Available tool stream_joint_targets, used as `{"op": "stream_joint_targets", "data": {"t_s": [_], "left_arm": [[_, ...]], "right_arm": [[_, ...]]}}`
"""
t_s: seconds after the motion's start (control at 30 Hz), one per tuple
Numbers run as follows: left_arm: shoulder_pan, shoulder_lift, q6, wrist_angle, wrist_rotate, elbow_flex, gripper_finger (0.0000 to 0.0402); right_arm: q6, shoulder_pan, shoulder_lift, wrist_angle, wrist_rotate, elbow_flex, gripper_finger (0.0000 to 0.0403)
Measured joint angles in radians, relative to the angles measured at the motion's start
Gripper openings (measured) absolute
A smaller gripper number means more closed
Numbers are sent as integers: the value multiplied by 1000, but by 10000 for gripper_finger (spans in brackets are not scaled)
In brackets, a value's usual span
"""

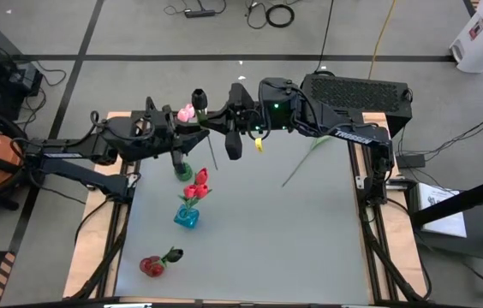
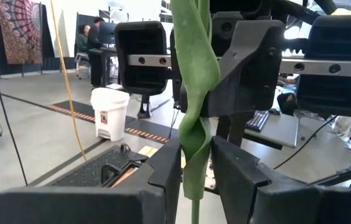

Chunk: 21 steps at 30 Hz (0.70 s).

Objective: Sort flowers into vase by color
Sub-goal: Put the bottom black flower into the red vase

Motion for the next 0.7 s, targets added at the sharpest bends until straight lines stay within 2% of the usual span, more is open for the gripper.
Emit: {"op": "stream_joint_targets", "data": {"t_s": [0.13,0.37,0.7], "left_arm": [[1,0,0,0,0,0,79],[1,0,0,-1,-2,0,10],[1,0,0,-7,-28,0,5]], "right_arm": [[0,0,0,0,0,0,20],[0,0,0,-1,6,0,24],[0,0,0,-3,32,0,24]]}}
